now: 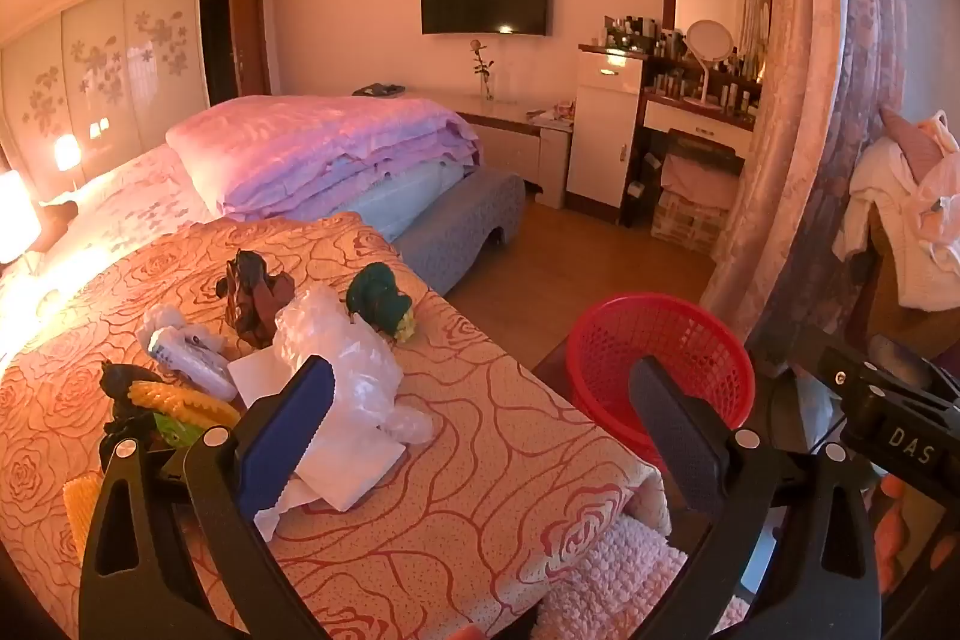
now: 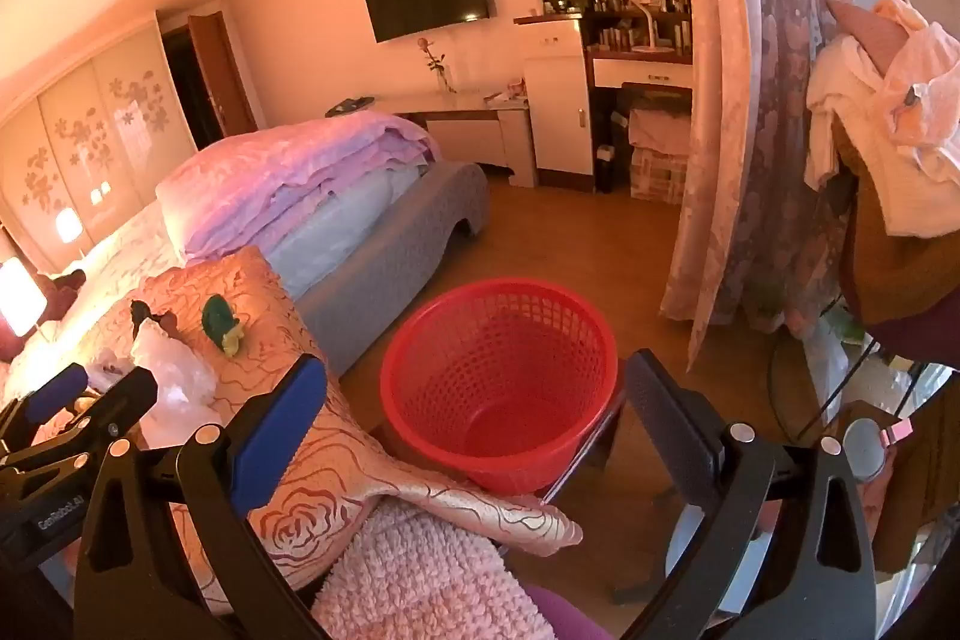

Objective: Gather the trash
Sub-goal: 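Move both tools toward the trash on the bedspread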

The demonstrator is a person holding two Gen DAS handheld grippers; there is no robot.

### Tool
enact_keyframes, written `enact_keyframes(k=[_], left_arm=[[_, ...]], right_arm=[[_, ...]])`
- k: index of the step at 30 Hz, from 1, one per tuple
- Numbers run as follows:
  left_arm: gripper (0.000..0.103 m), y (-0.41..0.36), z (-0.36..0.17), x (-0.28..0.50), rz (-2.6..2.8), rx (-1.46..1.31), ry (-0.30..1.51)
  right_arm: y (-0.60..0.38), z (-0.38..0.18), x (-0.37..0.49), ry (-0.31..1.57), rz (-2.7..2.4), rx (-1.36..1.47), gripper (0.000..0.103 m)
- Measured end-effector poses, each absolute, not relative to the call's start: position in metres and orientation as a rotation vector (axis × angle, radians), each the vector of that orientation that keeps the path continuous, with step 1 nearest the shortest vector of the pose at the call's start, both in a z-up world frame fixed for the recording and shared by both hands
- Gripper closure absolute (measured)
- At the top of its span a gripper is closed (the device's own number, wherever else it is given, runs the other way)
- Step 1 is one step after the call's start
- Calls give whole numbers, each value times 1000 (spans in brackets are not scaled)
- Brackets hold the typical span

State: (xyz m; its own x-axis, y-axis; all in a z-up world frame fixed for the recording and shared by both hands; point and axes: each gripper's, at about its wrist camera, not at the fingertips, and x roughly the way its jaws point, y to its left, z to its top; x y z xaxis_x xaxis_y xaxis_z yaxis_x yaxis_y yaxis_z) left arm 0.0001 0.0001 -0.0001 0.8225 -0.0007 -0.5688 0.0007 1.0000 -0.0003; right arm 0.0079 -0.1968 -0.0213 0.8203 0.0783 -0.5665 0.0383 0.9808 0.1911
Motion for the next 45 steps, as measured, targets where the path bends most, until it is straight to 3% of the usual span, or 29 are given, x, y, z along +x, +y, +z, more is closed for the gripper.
enact_keyframes(k=[45], left_arm=[[8,11,-16,3,7,-22,656]], right_arm=[[-193,-40,8,685,37,199,7]])
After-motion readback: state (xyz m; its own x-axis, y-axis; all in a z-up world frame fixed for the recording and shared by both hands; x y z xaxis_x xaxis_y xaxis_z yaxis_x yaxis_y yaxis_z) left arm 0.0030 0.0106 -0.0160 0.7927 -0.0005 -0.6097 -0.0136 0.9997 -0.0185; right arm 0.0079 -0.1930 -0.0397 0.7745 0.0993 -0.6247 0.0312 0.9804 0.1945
